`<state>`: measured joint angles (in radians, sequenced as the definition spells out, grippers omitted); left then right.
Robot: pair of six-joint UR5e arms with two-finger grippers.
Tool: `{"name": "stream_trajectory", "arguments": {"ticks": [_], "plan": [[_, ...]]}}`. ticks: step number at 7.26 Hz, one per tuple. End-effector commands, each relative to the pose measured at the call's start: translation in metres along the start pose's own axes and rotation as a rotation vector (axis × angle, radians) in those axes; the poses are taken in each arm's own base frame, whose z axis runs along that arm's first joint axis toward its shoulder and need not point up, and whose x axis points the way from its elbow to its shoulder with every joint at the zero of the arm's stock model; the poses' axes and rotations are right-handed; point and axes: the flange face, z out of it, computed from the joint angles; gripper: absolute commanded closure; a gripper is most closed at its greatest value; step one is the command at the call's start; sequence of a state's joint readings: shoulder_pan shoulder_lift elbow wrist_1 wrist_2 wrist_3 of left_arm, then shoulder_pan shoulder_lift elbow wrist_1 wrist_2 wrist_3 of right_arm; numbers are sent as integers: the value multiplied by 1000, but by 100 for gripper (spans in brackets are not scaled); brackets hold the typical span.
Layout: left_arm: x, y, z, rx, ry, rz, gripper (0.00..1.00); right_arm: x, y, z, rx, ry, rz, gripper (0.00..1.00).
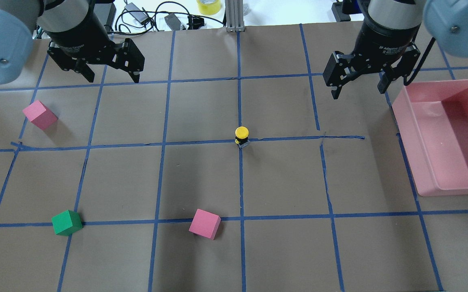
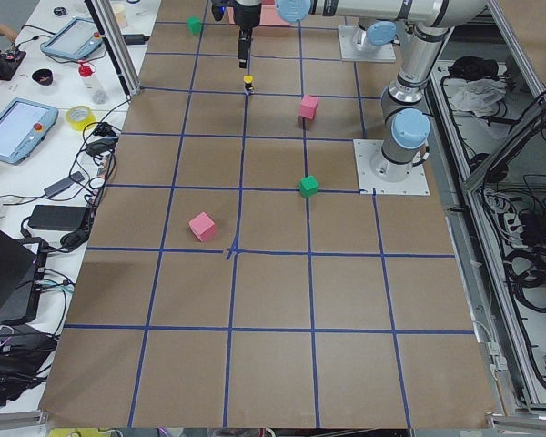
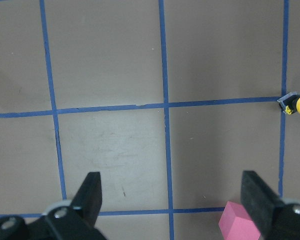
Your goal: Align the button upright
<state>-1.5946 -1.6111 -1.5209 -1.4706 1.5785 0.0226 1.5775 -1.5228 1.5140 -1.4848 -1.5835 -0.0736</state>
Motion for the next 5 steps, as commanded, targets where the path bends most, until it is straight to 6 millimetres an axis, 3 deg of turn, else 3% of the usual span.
{"name": "stream_trajectory", "arguments": {"ticks": [1,5], "plan": [[2,-1,2,7,27,-17,0,0,0,0,-1,1,1,0],[2,2,7,3,27,-3,0,1,1,-1,0,3,1,0]]}}
